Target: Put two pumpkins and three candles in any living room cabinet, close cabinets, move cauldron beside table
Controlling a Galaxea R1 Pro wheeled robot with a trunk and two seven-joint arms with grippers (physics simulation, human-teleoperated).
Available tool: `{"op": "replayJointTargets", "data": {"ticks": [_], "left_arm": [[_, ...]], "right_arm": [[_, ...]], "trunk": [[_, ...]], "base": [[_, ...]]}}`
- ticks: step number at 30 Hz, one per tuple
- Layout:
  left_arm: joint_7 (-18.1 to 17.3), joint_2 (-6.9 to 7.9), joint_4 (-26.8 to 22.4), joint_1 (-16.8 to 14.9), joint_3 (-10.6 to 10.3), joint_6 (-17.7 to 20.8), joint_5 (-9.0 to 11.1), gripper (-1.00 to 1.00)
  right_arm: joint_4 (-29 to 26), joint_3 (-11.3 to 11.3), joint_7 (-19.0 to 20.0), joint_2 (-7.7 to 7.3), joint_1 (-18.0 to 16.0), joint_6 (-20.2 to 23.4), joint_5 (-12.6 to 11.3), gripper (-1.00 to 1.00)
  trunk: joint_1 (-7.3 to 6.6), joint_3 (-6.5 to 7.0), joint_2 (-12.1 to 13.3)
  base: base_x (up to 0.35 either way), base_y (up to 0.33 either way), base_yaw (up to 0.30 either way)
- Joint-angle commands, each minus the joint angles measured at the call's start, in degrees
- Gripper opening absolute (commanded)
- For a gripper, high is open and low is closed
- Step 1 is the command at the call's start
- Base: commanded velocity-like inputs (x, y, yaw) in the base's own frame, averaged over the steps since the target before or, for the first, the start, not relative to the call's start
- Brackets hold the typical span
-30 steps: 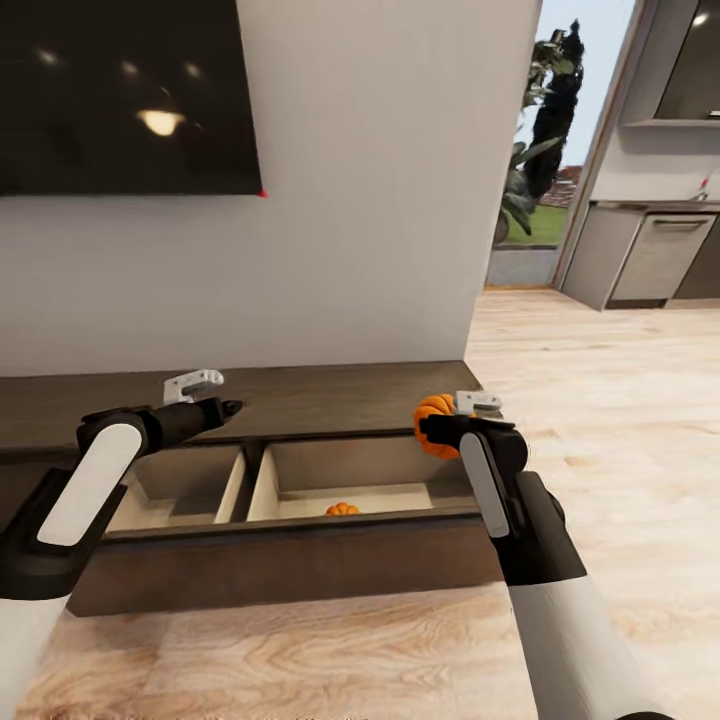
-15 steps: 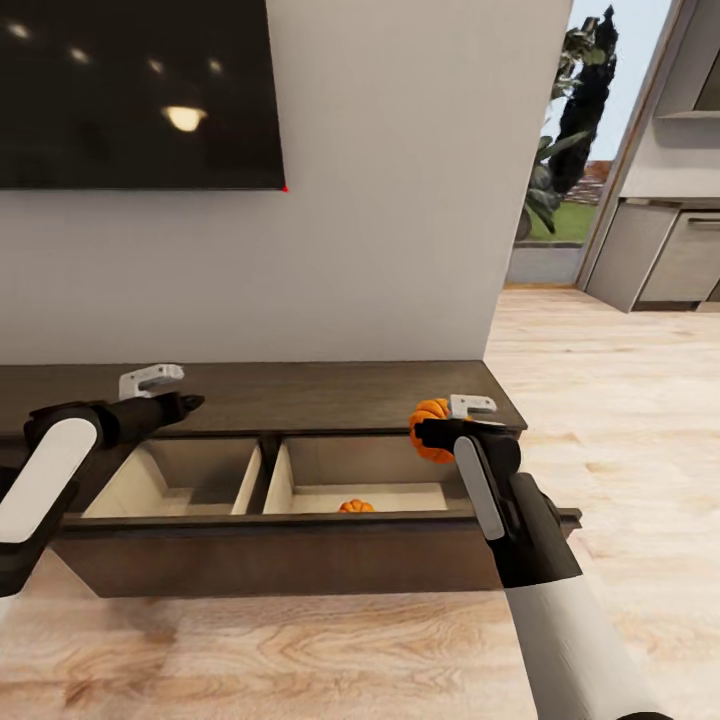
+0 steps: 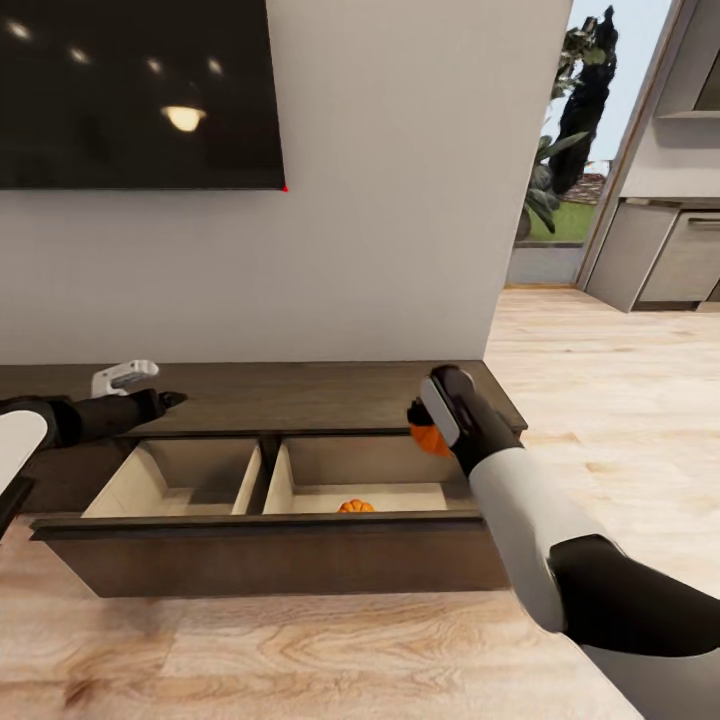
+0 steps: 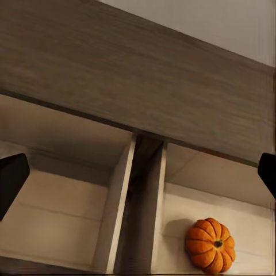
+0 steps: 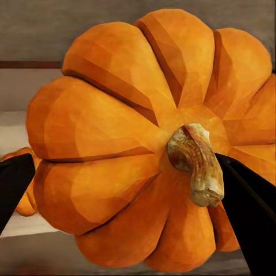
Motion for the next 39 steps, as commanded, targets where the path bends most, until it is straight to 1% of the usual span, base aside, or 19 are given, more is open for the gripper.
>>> {"op": "replayJointTargets", "data": {"ticks": [1, 2, 4, 6, 8, 12, 15, 17, 20, 22, 24, 26, 30, 35, 37, 39], "left_arm": [[0.7, 0.35, -0.1, -0.1, -0.1, -0.1, 1.4, 1.00], [0.9, 0.53, -0.1, -0.1, -0.1, -0.1, 2.0, 1.00], [1.8, 0.81, -0.1, -0.1, -0.1, -0.1, 2.7, 1.00], [2.1, 0.87, -0.1, -0.1, -0.1, -0.1, 2.9, 1.00], [2.2, 0.90, -0.1, -0.1, -0.1, -0.2, 3.1, 1.00], [2.3, 0.88, -0.1, -0.1, -0.1, -0.2, 3.2, 1.00], [2.3, 1.00, -0.1, -0.1, -0.1, -0.2, 3.2, 1.00], [2.3, 1.54, -0.1, -0.1, -0.1, -0.2, 3.5, 1.00], [2.3, 1.99, -0.1, -0.1, -0.1, -0.2, 5.9, 1.00], [2.4, 2.25, -0.1, -0.1, 0.0, -0.3, 8.3, 1.00], [2.4, 2.52, -0.1, -0.1, 0.0, -0.3, 9.4, 1.00], [2.4, 2.68, -0.1, -0.1, 0.0, -0.3, 9.9, 1.00], [2.4, 2.88, -0.1, -0.1, 0.0, -0.4, 10.3, 1.00], [2.4, 2.97, -0.1, -0.1, 0.1, -0.4, 10.4, 1.00], [2.4, 2.95, -0.1, -0.1, 1.1, -0.4, 10.4, 1.00], [2.5, 2.90, -0.1, -0.1, 1.9, -0.4, 10.5, 1.00]], "right_arm": [[1.8, 0.1, -0.6, 0.00, -0.9, 0.0, -1.1, -1.00], [3.1, 0.1, -0.6, 0.00, -1.5, 0.0, -1.8, -1.00], [5.6, 0.0, -0.6, 0.00, -2.2, 0.0, -3.9, -1.00], [6.8, -0.1, -0.6, 0.00, -2.3, 0.0, -4.6, -1.00], [8.8, -1.0, -0.6, 0.00, -2.4, -0.1, -5.2, -1.00], [11.9, -3.7, -0.6, 0.00, -2.4, 0.0, -5.4, -1.00], [13.2, -4.1, -0.6, 0.00, -2.4, -0.1, -5.4, -1.00], [13.4, -4.2, -0.6, 0.00, -2.4, -0.5, -5.5, -1.00], [13.5, -4.3, -0.6, 0.00, -2.4, -1.1, -5.5, -1.00], [13.5, -4.3, -0.6, 0.00, -2.4, -1.5, -5.5, -1.00], [13.5, -4.3, -0.6, 0.00, -2.4, -1.9, -5.5, -1.00], [13.5, -4.3, -0.5, 0.00, -2.4, -2.7, -5.5, -1.00], [13.5, -4.2, -0.4, 0.00, -2.3, -3.7, -5.5, -1.00], [13.6, -4.3, -0.4, 0.00, -2.3, -3.9, -5.5, -1.00], [13.6, -4.2, -0.4, 0.00, -2.3, -4.1, -5.5, -1.00], [13.7, -4.2, -0.3, 0.00, -2.3, -4.2, -5.5, -1.00]], "trunk": [[-0.01, -0.06, 0.0], [-0.01, -0.06, 0.0], [-0.01, -0.06, 0.0], [-0.01, -0.06, 0.0], [-0.01, -0.06, 0.0], [-0.01, -0.06, 0.0], [-0.01, -0.06, 0.0], [-0.01, -0.06, 0.0], [-0.01, -0.06, 0.0], [-0.01, -0.06, 0.0], [-0.01, -0.06, 0.0], [-0.01, -0.06, 0.0], [-0.01, -0.06, 0.0], [-0.01, -0.06, 0.0], [-0.01, -0.06, 0.0], [0.04, -0.50, -0.1]], "base": [[0.000, 0.000, 0.000], [0.000, 0.000, 0.000], [0.000, 0.000, 0.000], [0.000, 0.000, 0.000], [0.000, 0.000, 0.000], [0.000, 0.000, 0.000], [0.000, 0.000, 0.000], [0.000, 0.000, 0.000], [0.000, 0.000, 0.000], [0.000, 0.000, 0.000], [0.000, 0.000, 0.000], [0.000, 0.000, 0.000], [0.000, 0.000, 0.000], [0.000, 0.000, 0.000], [0.000, 0.000, 0.000], [0.000, 0.000, 0.000]]}}
